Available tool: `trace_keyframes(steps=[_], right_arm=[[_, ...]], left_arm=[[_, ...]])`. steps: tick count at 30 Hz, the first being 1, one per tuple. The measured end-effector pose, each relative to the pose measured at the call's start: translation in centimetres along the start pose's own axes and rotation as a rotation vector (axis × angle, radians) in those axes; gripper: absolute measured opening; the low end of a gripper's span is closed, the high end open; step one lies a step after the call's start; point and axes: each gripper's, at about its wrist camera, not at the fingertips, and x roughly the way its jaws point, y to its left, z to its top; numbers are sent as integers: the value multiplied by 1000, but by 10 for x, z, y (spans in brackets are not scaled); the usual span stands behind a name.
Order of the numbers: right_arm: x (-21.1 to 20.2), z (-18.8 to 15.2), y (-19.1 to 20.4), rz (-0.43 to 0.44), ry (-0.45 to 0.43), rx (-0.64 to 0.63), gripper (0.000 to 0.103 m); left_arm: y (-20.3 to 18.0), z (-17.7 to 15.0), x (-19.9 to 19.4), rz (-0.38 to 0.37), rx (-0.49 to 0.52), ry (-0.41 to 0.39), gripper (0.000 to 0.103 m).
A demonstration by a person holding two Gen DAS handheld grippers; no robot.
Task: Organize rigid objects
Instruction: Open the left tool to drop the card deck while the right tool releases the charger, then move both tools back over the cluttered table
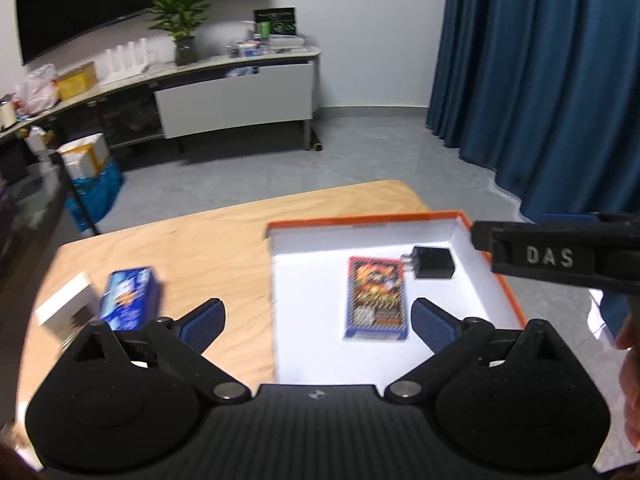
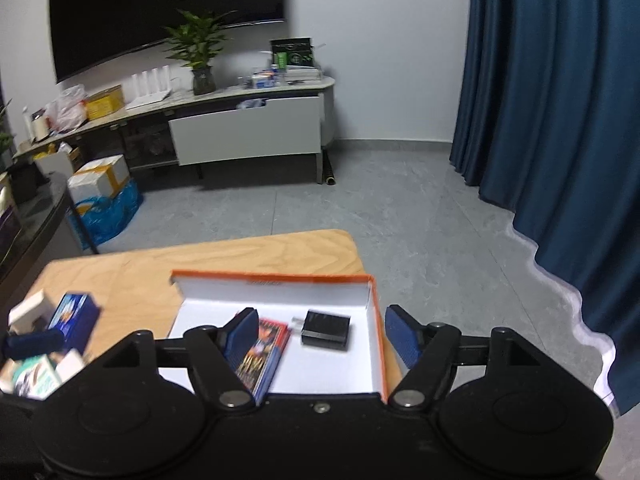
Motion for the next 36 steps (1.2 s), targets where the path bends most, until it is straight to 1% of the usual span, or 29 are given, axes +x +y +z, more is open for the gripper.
trace_keyframes(steps=[2, 5, 10, 16, 24, 29, 36], right_arm=[[-8, -10, 8, -8, 1, -16, 83], [-16, -23, 18, 9, 18, -28, 83], [-28, -36, 35, 37, 30, -47, 83], [-40, -43, 54, 99, 31, -51, 83], [-46, -53, 83, 154, 36, -95, 83], [-48, -57, 99, 181, 41, -125, 83], [-49, -67, 121, 220, 57, -152, 83]], left_arm=[[6, -7, -9, 1, -13, 1, 103], [15, -13, -16, 15, -39, 6, 103], [27, -20, -27, 48, -52, 4, 103], [45, -31, -41, 93, -88, -5, 103], [70, -52, -58, 151, -113, -8, 103], [82, -57, -64, 177, -136, -7, 103], [96, -68, -73, 189, -159, -13, 103]])
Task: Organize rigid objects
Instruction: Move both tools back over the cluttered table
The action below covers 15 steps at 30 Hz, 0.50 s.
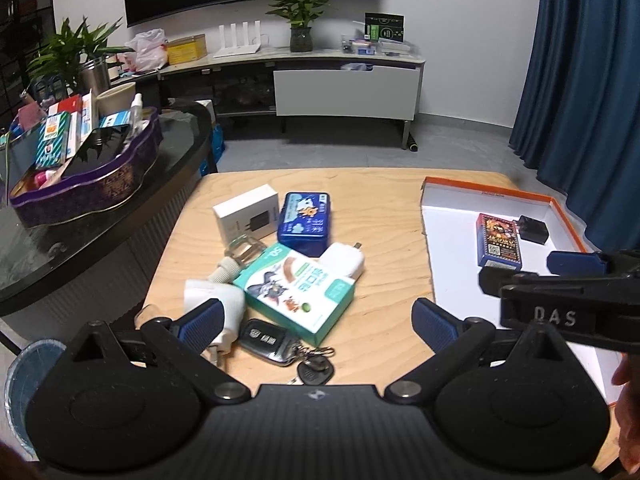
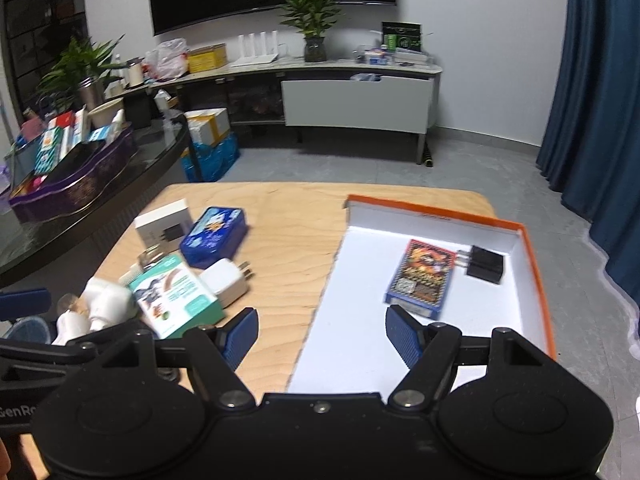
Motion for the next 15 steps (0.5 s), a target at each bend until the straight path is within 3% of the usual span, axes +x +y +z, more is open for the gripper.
trace_keyframes(steps=[15], right_arm=[[15, -21, 25, 78, 43, -11, 83]], left_arm=[[68, -51, -5, 129, -78, -11, 103]])
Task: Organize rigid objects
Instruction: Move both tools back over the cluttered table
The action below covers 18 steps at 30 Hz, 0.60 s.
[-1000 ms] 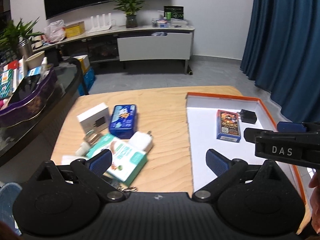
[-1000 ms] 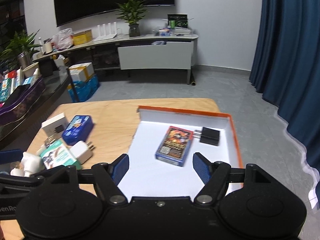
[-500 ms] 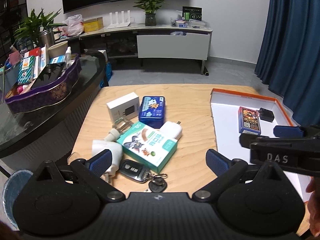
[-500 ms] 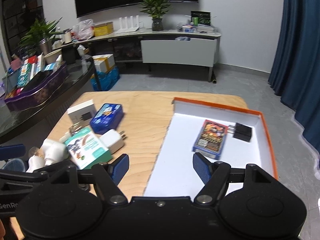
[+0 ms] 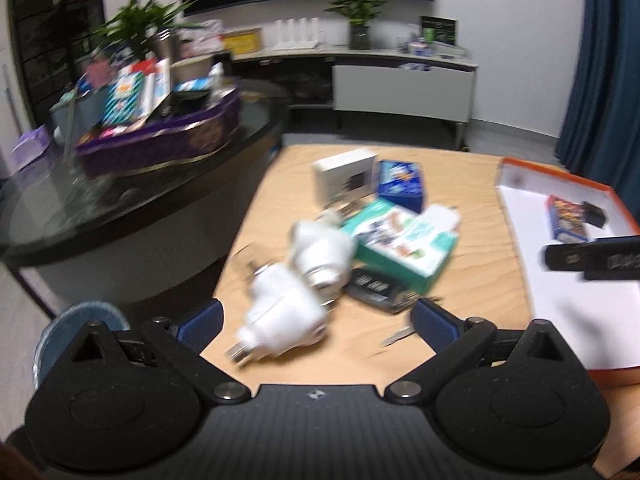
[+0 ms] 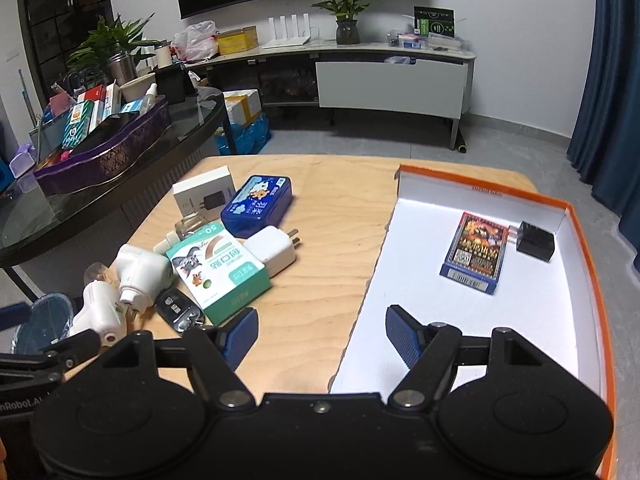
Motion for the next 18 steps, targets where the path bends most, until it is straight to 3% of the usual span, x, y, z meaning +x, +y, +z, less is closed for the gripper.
trace_keyframes(steps=[5, 12, 18], right_arm=[[2, -2, -4, 4, 2, 22, 83], [5, -3, -6, 2, 4, 27, 83], [8, 0, -3, 0, 6, 16, 83]], left_arm=[[17, -7, 15, 25, -21, 3, 103], [20, -6, 39, 49, 47, -10, 103], [23, -3, 66, 45, 134, 30, 103]])
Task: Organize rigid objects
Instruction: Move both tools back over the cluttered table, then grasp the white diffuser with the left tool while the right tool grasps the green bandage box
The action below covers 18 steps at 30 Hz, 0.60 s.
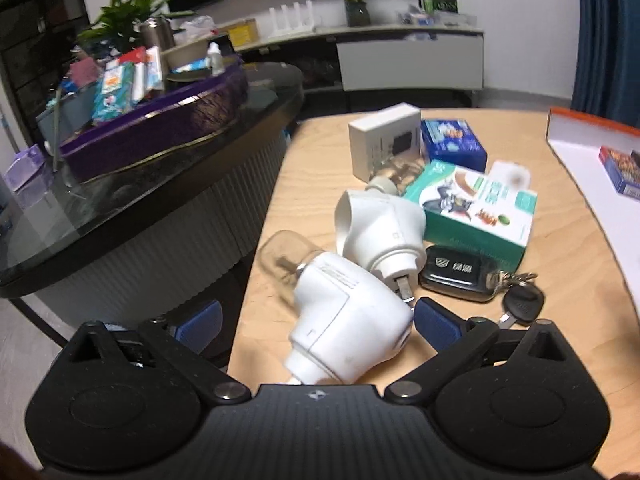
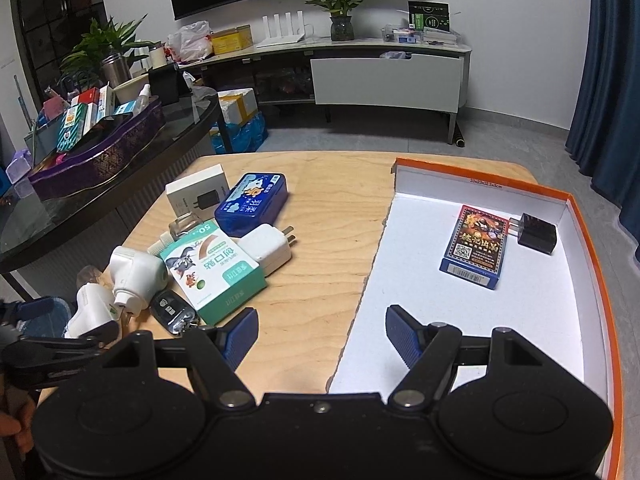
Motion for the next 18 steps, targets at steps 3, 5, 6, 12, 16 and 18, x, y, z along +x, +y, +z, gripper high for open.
trace_keyframes(steps=[3, 5, 6, 12, 16, 18], right_arm=[[4, 2, 5, 8, 8, -15, 83], [8, 4, 9, 18, 16, -21, 83], [11, 5, 12, 24, 18, -28, 83], [30, 12, 33, 103, 34, -101, 83], [53, 22, 54, 172, 63, -181, 83], [65, 28, 64, 210, 77, -216, 83]], left_arm=[[0, -1, 4, -48, 20, -1, 86], [-1, -2, 4, -101, 23, 11, 67], [-3, -4, 3, -101, 31, 5, 67], [3, -4, -11, -116, -17, -26, 67], [10, -1, -19, -133, -58, -50, 67], [11, -1, -22, -138, -69, -59, 67]])
